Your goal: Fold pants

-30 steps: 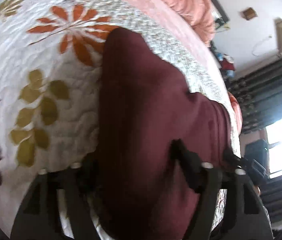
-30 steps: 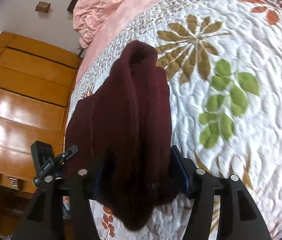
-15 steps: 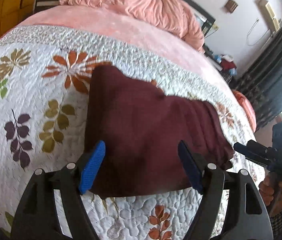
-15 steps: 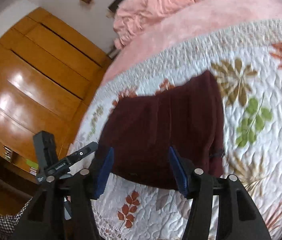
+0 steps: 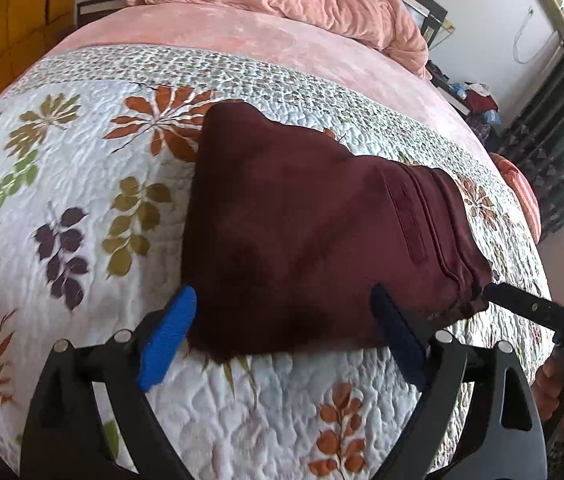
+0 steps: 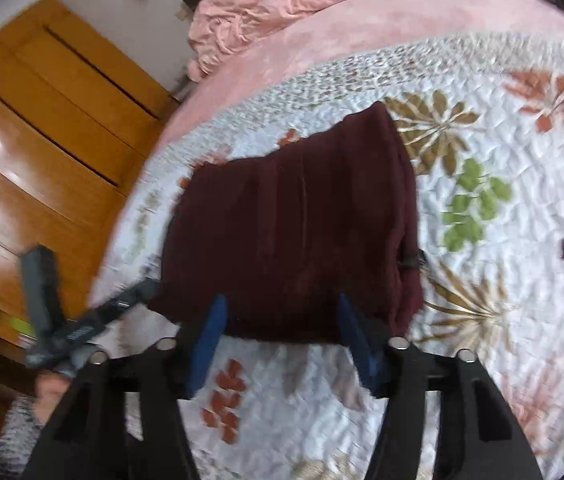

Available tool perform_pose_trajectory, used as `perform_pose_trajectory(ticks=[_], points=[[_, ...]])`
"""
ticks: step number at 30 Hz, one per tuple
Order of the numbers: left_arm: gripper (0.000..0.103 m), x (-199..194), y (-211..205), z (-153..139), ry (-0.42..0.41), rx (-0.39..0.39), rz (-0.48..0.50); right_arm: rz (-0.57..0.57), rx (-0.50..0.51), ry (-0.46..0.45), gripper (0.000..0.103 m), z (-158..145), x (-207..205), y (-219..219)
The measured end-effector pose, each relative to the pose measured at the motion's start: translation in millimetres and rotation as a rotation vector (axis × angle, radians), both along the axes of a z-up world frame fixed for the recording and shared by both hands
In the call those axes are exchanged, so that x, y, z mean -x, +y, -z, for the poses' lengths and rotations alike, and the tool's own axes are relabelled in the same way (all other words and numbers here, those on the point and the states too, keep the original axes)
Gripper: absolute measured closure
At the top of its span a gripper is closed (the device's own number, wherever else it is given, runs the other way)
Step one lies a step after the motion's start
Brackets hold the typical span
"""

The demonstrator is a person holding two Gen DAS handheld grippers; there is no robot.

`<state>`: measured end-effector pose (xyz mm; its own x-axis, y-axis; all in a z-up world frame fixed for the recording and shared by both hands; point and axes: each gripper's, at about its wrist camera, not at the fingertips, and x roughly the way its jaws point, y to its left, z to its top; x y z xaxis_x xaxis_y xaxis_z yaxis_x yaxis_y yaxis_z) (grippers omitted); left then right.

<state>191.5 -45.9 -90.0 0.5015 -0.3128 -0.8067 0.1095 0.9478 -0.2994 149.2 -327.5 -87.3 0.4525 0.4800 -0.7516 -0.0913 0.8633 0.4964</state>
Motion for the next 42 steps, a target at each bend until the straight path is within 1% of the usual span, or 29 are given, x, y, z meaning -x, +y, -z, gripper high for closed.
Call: perform_pose_trajectory(ticks=[1, 2, 3, 5, 7, 8, 10, 13, 17, 21, 28, 31, 35, 38, 42], points=[[0.012, 6, 0, -2, 0.001, -0.018, -0.008, 0.0, 0.038, 0.008, 0.034, 0, 2, 7], [0.012, 11, 0, -3, 0.001, -0.031, -0.009, -0.001, 0.066, 0.012, 0.027, -1, 6, 10], [0.011, 17, 0, -4, 0.006, -0.048, -0.009, 0.001, 0.091, 0.012, 0.016, -1, 10, 14], [0.01, 25, 0, -3, 0.018, -0.07, -0.012, 0.015, 0.145, 0.007, 0.009, 0, 19, 19], [0.01, 34, 0, -2, 0.024, -0.091, -0.017, 0.029, 0.161, 0.003, 0.007, 0, 23, 24], [0.01, 37, 0, -1, 0.029, -0.103, -0.019, 0.039, 0.159, 0.006, 0.003, 1, 27, 24], [0.009, 45, -1, -1, 0.035, -0.126, -0.015, 0.05, 0.156, 0.015, 0.004, 2, 34, 26], [0.009, 53, 0, -1, 0.034, -0.158, -0.016, 0.061, 0.179, 0.024, 0.004, 3, 44, 31], [0.009, 62, 7, -5, 0.033, -0.159, -0.04, 0.074, 0.197, 0.026, 0.004, 1, 52, 32], [0.009, 70, 10, -14, 0.019, -0.19, -0.052, 0.084, 0.206, 0.015, 0.004, -10, 63, 30], [0.009, 85, 14, -36, -0.002, -0.172, -0.061, 0.073, 0.187, -0.01, 0.004, -30, 78, 32], [0.009, 92, 15, -48, -0.024, -0.163, -0.066, 0.062, 0.181, -0.033, 0.004, -39, 84, 34], [0.009, 101, 15, -63, -0.056, -0.175, -0.068, 0.048, 0.166, -0.045, 0.004, -46, 89, 36], [0.009, 105, 14, -68, -0.065, -0.177, -0.064, 0.044, 0.147, -0.049, 0.004, -50, 93, 37], [0.009, 110, 12, -73, -0.064, -0.172, -0.053, 0.044, 0.149, -0.054, 0.004, -54, 96, 38]])
